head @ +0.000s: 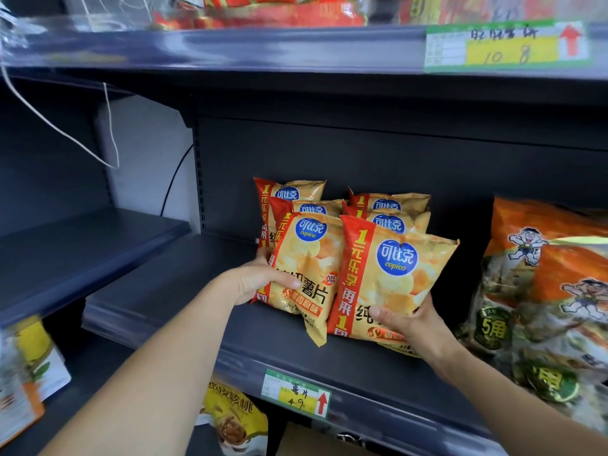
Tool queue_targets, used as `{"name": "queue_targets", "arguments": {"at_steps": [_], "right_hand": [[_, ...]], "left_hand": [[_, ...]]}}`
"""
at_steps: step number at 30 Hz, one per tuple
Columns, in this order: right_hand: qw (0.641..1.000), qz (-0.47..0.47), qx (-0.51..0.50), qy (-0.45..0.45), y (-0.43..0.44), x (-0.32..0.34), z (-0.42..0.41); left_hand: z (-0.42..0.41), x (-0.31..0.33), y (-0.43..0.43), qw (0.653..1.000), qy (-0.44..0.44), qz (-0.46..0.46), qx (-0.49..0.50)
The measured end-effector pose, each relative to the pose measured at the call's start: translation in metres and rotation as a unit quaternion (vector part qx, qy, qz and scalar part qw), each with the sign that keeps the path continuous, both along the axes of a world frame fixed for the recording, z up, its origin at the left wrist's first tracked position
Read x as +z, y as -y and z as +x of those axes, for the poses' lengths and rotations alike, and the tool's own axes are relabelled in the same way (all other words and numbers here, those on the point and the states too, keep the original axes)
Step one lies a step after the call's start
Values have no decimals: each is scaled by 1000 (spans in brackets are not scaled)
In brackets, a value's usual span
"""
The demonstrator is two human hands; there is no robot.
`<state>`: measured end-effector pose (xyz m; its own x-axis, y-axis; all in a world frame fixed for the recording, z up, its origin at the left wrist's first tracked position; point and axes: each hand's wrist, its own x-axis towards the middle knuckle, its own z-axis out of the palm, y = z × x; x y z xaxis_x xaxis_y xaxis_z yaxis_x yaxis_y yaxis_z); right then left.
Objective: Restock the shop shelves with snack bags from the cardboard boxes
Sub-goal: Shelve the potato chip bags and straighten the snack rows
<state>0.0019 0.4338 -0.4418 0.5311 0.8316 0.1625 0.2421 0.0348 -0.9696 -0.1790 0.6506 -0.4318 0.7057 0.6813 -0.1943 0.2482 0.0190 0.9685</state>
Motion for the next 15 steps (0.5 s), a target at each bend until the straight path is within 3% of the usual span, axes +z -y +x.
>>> {"name": "queue_targets", "arguments": {"at_steps": [8, 15], "right_hand": [[1000, 0, -1, -7, -3, -5, 3], [1000, -5, 0, -12, -3, -5, 4]], "left_hand": [[0, -5, -6, 999, 30, 26, -12], [1, 5, -4, 999, 3, 17, -48]]}}
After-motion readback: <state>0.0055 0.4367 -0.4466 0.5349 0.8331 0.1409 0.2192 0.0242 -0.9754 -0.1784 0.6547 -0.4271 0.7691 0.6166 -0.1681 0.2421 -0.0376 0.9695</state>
